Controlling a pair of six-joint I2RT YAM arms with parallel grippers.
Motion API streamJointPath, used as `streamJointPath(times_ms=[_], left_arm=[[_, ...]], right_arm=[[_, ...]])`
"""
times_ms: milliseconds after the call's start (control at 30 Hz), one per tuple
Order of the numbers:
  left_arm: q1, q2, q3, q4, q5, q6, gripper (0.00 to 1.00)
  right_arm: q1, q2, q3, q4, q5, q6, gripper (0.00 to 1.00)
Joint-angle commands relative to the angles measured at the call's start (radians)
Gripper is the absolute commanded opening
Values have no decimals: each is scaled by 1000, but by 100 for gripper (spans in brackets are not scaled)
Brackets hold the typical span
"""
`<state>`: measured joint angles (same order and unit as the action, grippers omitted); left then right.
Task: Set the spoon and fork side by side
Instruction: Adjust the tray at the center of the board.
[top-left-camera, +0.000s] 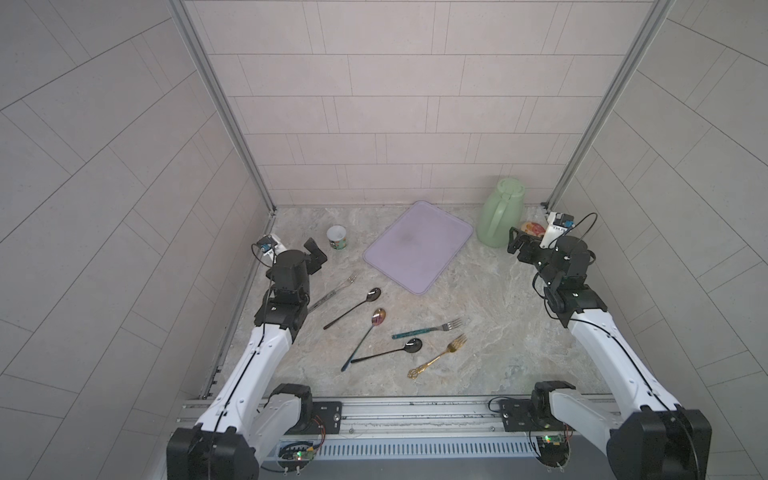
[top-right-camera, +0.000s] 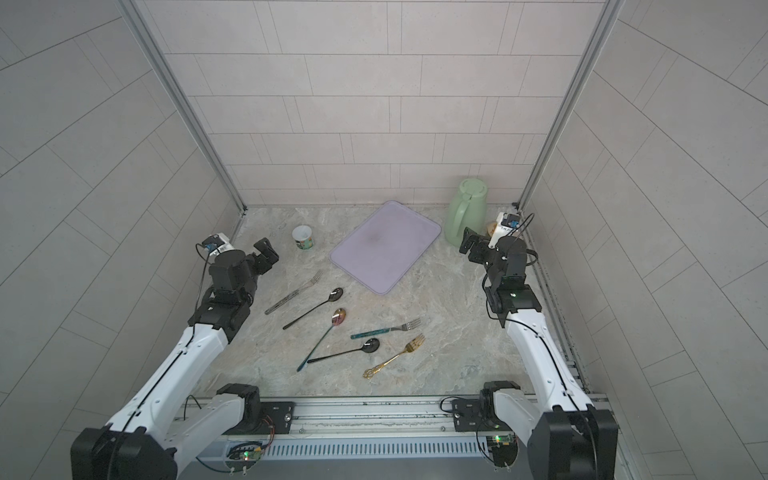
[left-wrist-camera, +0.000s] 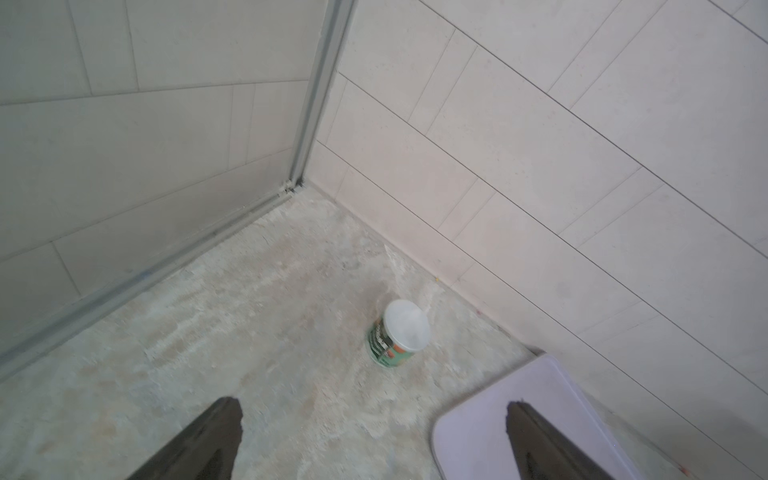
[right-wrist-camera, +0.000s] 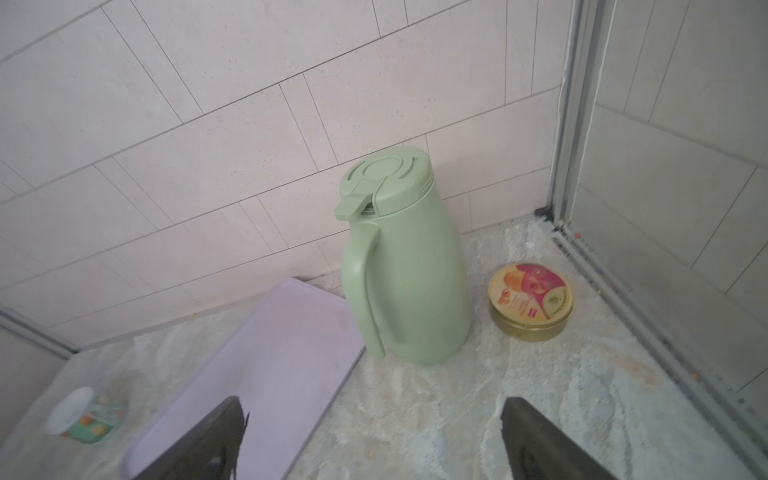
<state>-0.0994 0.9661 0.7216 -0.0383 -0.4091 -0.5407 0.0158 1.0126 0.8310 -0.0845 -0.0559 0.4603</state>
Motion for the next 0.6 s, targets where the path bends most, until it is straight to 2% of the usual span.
streamJointPath(times_ms=[0, 67, 167, 300, 367, 467, 567], left_arm=[[-30, 14, 73, -224, 224, -88, 100], [-70, 36, 114, -274, 273, -88, 98], [-173, 76, 167, -339, 286, -80, 97], [-334, 161, 223, -375, 237, -63, 94], [-418, 228, 267, -414, 174, -80, 93], [-500, 360, 331, -428, 176, -109, 89], [-550, 474, 406, -467, 160, -144, 84]], right_arm=[[20, -3, 24, -265, -308, 232, 100], [80, 1, 18, -263, -349, 259, 100], [205, 6, 31, -300, -286, 223, 100], [315, 16, 33, -304, -240, 220, 100], [367, 17, 32, -305, -199, 213, 100], [432, 22, 27, -299, -126, 210, 100], [449, 21, 17, -291, -107, 215, 100]])
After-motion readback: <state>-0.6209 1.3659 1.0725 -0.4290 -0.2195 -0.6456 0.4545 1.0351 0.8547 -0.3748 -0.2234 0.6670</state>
